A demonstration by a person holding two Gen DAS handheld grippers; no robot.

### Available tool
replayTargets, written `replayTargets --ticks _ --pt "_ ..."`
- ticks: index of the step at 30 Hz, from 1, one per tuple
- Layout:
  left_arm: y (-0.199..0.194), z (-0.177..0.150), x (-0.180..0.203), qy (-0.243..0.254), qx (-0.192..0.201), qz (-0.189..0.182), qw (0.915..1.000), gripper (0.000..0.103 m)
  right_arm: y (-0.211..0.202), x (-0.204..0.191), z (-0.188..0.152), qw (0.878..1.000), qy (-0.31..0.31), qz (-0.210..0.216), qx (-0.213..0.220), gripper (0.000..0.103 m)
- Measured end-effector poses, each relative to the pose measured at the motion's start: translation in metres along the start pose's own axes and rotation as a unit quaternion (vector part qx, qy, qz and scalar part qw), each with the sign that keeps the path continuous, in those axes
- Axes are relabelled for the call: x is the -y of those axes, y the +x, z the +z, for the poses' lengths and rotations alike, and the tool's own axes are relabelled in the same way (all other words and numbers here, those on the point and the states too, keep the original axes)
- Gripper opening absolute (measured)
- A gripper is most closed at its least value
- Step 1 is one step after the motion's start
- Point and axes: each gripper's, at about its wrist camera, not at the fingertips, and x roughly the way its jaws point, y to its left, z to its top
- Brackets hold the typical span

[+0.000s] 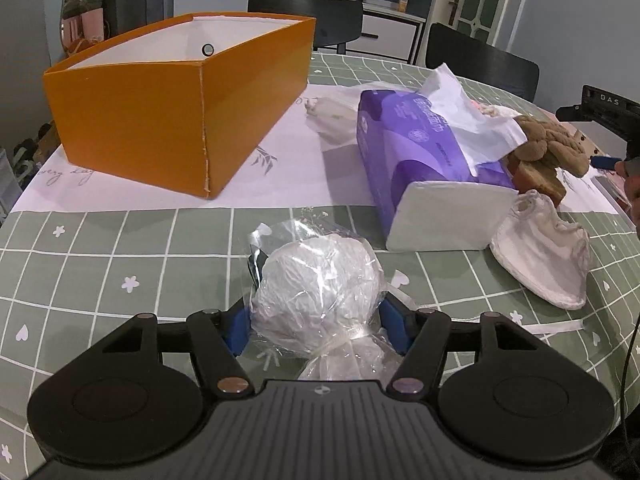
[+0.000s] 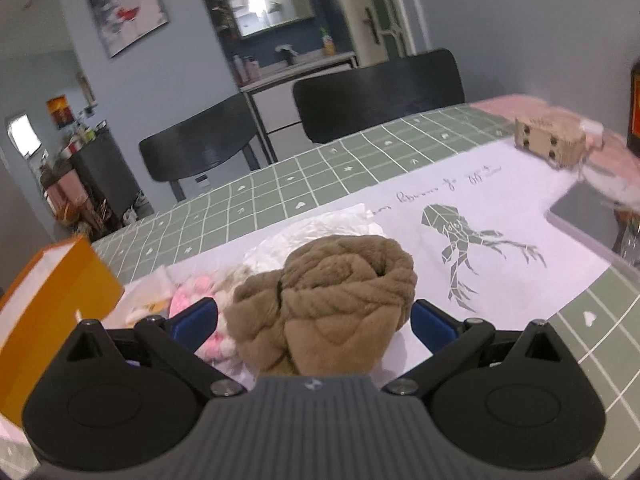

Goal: Organize soft objects
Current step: 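Grasp the brown knotted towel with the right gripper while the left holds the bundle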

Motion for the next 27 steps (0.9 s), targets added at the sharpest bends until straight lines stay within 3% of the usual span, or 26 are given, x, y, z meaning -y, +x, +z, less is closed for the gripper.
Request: replayTargets --ticks 6,10,12,13,27 --pt "0.001 0.001 -0.002 0.008 -0.003 -0.005 0.9999 0.074 0.032 0.014 0.006 0.996 0.079 0.005 -0.032 0.1" --pt "0.004 0.0 -0.003 0.009 -0.007 -0.004 0.9999 0.074 0.051 0.03 0.006 0.986 0.155 0.018 -0.057 0.1" --pt "0.005 0.0 -0.003 0.01 -0.008 -0.004 0.9999 0.074 0.058 0.038 0.004 0.98 0.185 0.037 -0.068 0.091" --pt "0.006 -0.001 -0.003 0.011 -0.008 -0.003 0.9999 0.074 0.06 0.041 0.002 0.977 0.194 0.047 -0.07 0.082" --pt "0.005 0.0 -0.003 0.02 -0.008 -0.007 0.9997 0.074 0.039 0.06 -0.01 0.966 0.232 0.097 -0.052 0.063"
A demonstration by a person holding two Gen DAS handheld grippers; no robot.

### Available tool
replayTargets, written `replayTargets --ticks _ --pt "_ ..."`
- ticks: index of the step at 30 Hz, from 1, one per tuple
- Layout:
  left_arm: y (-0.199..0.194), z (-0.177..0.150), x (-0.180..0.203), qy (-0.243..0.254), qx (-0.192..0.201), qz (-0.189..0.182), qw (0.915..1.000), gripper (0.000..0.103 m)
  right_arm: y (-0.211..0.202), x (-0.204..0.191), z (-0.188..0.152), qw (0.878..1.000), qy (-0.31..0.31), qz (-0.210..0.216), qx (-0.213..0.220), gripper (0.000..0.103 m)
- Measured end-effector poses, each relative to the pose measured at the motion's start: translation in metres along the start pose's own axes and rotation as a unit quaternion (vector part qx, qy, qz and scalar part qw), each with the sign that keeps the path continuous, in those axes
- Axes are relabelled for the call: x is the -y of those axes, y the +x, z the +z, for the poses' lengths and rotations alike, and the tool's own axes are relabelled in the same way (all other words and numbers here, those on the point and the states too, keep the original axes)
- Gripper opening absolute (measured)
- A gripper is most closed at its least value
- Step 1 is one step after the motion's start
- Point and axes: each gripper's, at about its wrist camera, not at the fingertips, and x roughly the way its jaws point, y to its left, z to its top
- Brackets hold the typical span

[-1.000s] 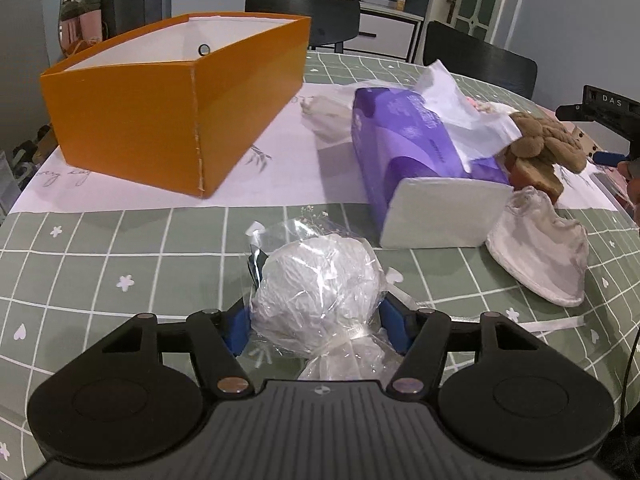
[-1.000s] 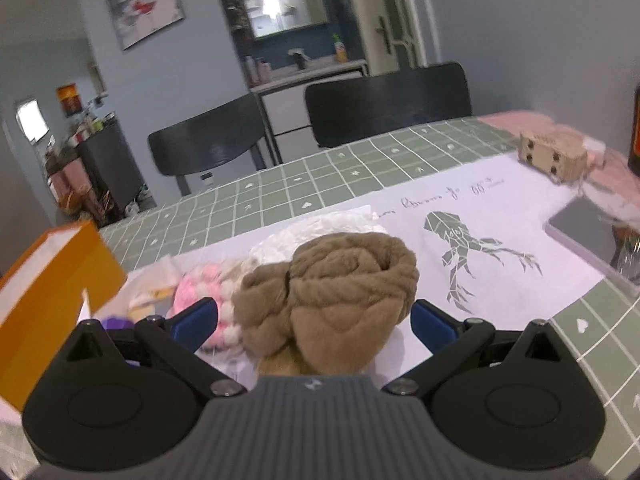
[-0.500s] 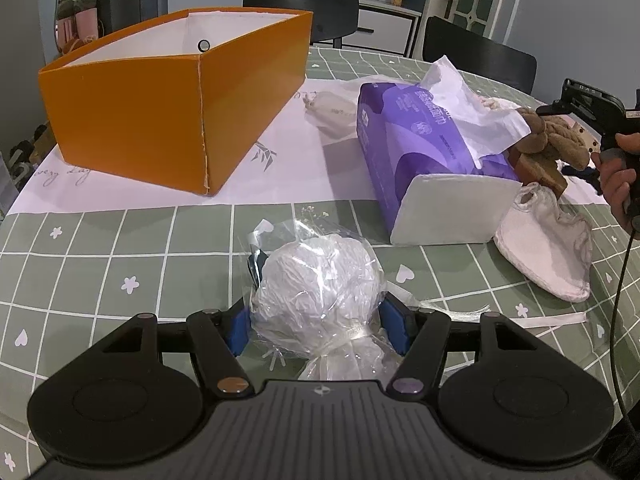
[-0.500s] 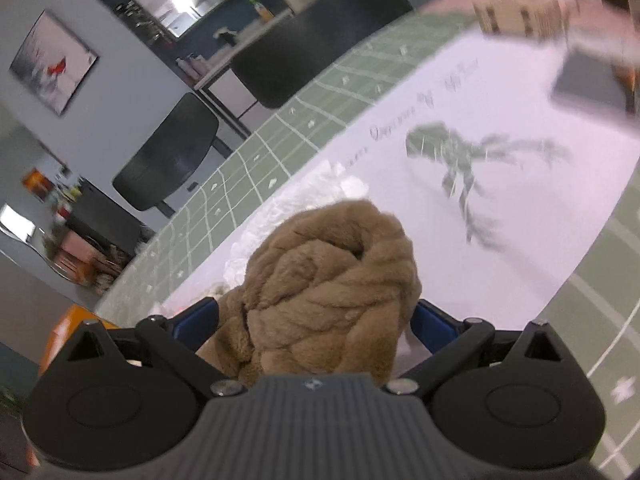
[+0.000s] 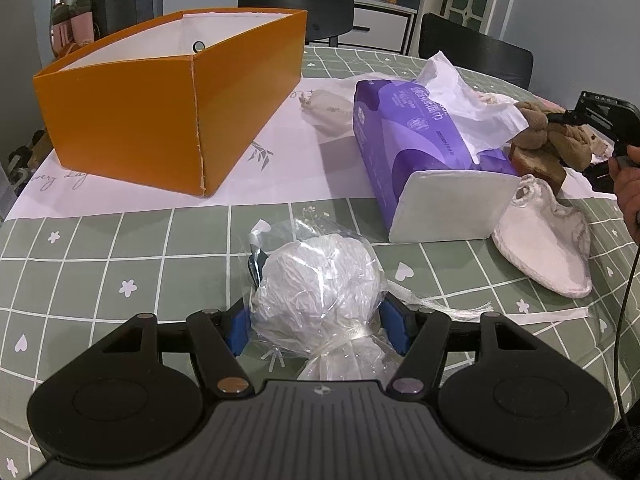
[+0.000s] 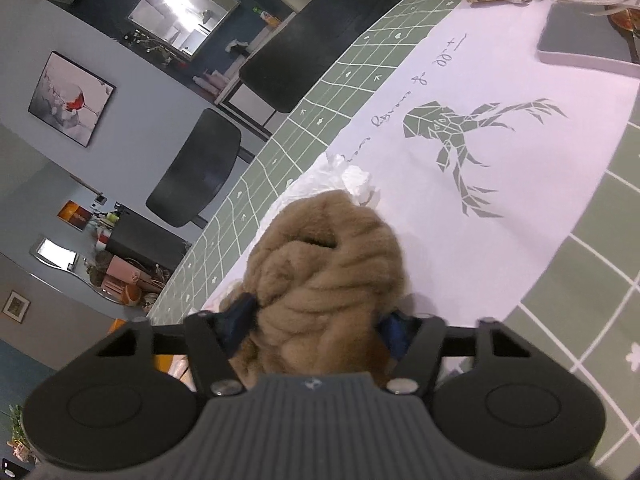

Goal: Organize soft objects
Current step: 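Grasp the brown knotted towel with the right gripper while the left holds the bundle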

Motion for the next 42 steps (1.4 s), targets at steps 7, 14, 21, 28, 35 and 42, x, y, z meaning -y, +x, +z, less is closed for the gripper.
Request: replayTargets --ticks 7,14,21,28,35,42 --pt "-0.011 0.002 -0.005 -0.001 0.012 -0.01 0.9999 0.073 -0.02 -0.004 -0.005 1.0 -0.023 0.01 0.003 0.059" --pt "-0.026 0.009 -0.011 0.008 0.026 -0.03 0.9992 0.071 -0.04 -0.01 -0.011 0.998 -0.059 0.017 0.001 0.054" --pt "-0.037 0.018 -0.016 0.016 0.04 -0.034 0.9985 0.07 -0.063 -0.024 -0.02 0.995 -0.092 0.04 -0.002 0.049" --pt "-0.048 0.035 -0.017 0.037 0.058 -0.04 0.9968 0.069 -0.078 -0.052 -0.024 0.989 -0.13 0.071 0.005 0.04" --pt "-0.056 0.043 -0.016 0.048 0.072 -0.044 0.9953 0.069 -0.076 -0.073 -0.029 0.985 -0.159 0.073 -0.003 0.038" --pt "-0.067 0.051 -0.017 0.081 0.074 -0.043 0.993 0.069 -0.08 -0.101 -0.042 0.976 -0.196 0.093 -0.014 0.038"
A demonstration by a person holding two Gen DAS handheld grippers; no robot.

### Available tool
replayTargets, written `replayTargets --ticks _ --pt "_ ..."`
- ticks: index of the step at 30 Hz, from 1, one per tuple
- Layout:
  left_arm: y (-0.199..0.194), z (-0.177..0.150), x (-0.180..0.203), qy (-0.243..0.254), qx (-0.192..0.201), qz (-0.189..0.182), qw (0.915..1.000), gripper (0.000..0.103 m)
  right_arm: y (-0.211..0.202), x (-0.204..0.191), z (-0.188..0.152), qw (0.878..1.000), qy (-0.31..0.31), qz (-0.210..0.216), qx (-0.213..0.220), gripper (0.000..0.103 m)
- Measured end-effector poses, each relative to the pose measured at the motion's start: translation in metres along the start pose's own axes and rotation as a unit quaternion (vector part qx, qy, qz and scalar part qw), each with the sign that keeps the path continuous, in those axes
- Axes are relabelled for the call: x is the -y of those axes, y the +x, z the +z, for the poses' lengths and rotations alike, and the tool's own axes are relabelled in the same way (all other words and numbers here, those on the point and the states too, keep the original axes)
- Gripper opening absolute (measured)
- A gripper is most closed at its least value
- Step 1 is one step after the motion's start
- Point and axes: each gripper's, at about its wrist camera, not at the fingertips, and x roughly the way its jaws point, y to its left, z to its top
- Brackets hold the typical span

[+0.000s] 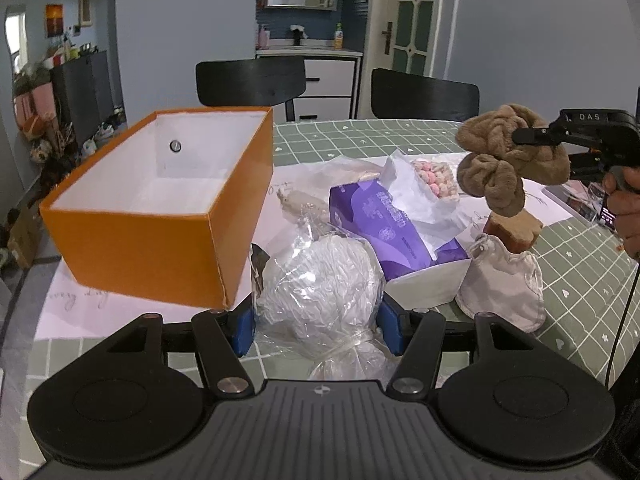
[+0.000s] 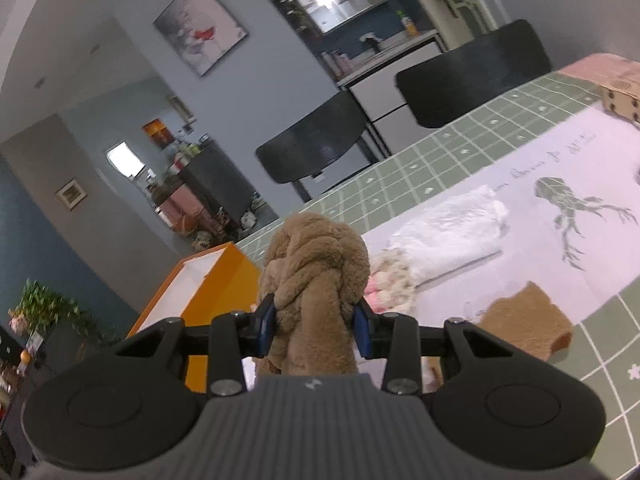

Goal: Organize soft objects
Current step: 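Grasp the brown knotted towel with the right gripper while the left holds the bundle, then carry the bundle and towel over the orange box with both grippers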

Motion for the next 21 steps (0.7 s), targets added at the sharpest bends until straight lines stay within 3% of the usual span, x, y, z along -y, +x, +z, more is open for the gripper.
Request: replayTargets --ticks 11,15,21 --pt "-0.036 0.046 -0.021 0.048 0.026 0.013 0.9984 0.069 -0.002 -0.086 -0.005 0.99 -0.085 0.105 -0.051 0.038" --pt "-0.032 0.077 -0.024 0.076 0.022 0.01 0.9968 0.069 0.017 -0.117 -0.005 0.983 -0.105 0.128 -0.077 0.037" --pt "-0.025 0.128 -0.043 0.095 0.019 0.039 0.9945 0.069 0.059 -0.158 0.006 0.974 -0.133 0.137 -0.119 0.037"
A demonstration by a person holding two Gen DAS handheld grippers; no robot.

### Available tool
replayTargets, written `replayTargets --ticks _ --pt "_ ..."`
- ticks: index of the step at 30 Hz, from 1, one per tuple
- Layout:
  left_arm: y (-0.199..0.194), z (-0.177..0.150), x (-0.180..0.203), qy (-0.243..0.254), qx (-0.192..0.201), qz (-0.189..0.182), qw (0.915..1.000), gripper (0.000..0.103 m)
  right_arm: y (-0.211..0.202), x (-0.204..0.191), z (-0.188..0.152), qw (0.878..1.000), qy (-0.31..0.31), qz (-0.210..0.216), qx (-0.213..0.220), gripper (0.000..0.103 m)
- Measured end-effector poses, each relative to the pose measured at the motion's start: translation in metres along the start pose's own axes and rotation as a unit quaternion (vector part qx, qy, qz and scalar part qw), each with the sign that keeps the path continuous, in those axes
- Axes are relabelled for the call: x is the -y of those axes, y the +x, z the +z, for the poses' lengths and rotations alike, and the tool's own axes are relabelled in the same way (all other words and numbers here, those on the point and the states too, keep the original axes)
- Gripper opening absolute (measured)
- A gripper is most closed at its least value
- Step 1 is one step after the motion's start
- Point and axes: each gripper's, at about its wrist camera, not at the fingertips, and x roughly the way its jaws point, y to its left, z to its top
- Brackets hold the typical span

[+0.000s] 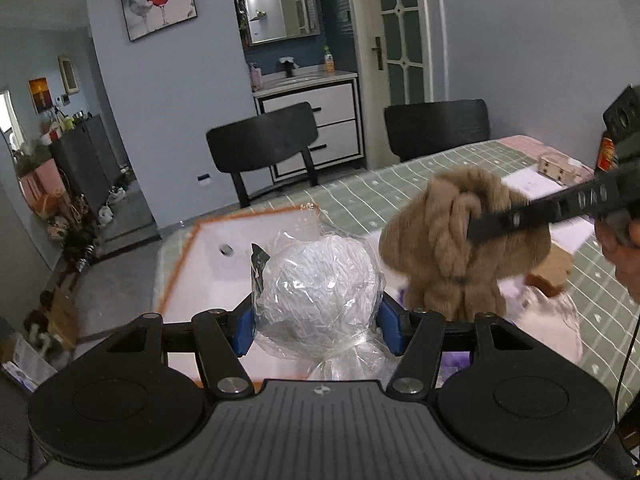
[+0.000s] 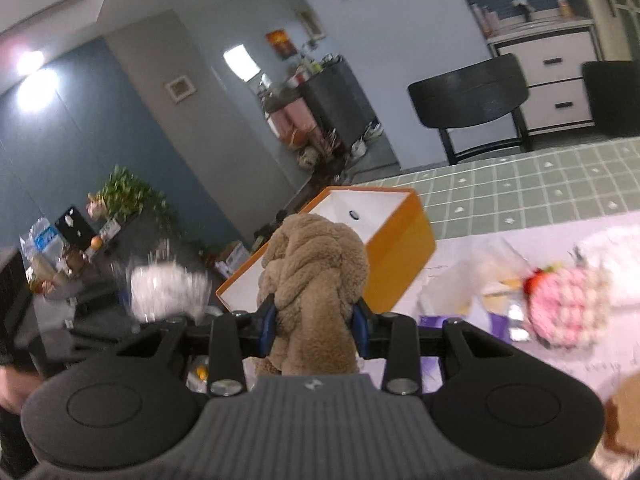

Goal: Organize soft objects
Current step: 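Carry the bundle and towel over the orange box with both grippers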

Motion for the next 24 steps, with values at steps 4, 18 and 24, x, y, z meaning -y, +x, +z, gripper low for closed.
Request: replayTargets --ticks 4,18,24 --pt "0.006 0.03 -0.02 0.01 -0.01 0.008 0.9999 0.069 0.027 -0.015 0.033 0.999 -0.026 0.0 -0.025 0.037" --pt "0.068 0.053 -0.085 0.003 -0.091 0.032 0.9954 0.069 0.15 -0.057 0.102 0.99 -0.076 -0.011 -0.115 0.036" --pt "0.098 0.03 -0.115 -0.024 -0.123 0.041 0.9913 0.069 0.21 -0.049 0.094 0.982 -0.086 -0.012 -0.165 0.036"
